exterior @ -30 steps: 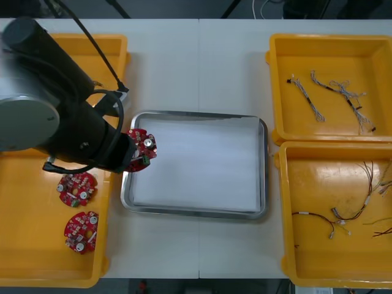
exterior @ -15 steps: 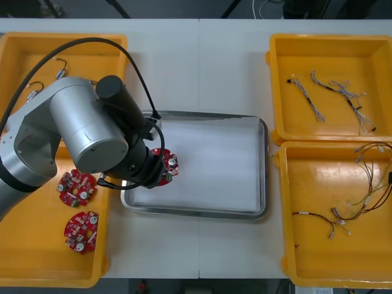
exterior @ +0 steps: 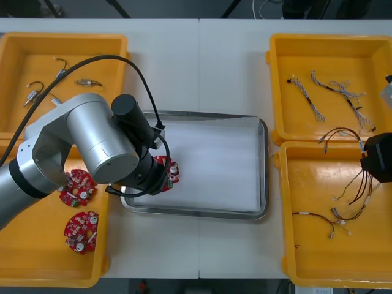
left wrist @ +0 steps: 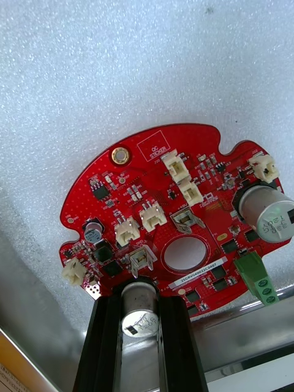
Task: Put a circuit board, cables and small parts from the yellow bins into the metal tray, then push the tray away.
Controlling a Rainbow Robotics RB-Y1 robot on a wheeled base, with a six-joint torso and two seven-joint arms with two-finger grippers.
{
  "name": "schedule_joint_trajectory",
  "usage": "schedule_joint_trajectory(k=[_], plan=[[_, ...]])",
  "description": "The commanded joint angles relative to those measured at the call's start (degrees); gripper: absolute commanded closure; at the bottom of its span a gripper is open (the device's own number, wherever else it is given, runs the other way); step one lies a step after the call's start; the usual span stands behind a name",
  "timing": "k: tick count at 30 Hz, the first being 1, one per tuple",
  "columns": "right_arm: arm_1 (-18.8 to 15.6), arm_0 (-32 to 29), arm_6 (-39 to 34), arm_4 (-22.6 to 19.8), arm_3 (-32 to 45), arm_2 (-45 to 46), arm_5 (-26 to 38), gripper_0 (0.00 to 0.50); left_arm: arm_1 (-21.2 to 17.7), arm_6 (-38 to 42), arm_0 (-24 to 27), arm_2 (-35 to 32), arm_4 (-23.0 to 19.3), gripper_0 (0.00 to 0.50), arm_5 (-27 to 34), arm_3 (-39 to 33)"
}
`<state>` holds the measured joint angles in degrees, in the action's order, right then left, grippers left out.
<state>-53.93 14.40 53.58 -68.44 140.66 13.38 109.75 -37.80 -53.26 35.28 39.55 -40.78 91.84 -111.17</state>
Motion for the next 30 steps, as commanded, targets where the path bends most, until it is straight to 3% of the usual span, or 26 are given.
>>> schedule_joint_trajectory(k=[1,2,16,24,30], plan=[[-3.2,2.83,2.32,-1.7,1.55,-1.07,0.25,0.5,0.88,-2.47,2.34,0.61,0.61,0.093,-0.61,-0.63],[-3.37,2.83,2.85,-1.79,1.63,-1.07,0.25,0.5,0.97,-2.38,2.34,0.61,0.61,0.0,-0.61,-0.54],[-4.43,2.21,7.51,0.67,1.72,-1.16,0.25,0.5,1.15,-0.45,2.43,-2.11,-0.53,0.0,2.64,-4.49],[-4.52,2.83,8.74,0.76,1.72,-1.34,0.25,0.5,0.71,-0.53,3.04,-13.1,-5.98,0.0,14.06,-12.14],[-6.1,8.28,9.44,0.23,1.72,-8.28,0.25,0.5,-1.49,-4.05,4.54,-21.53,-11.43,0.0,18.16,-12.58]])
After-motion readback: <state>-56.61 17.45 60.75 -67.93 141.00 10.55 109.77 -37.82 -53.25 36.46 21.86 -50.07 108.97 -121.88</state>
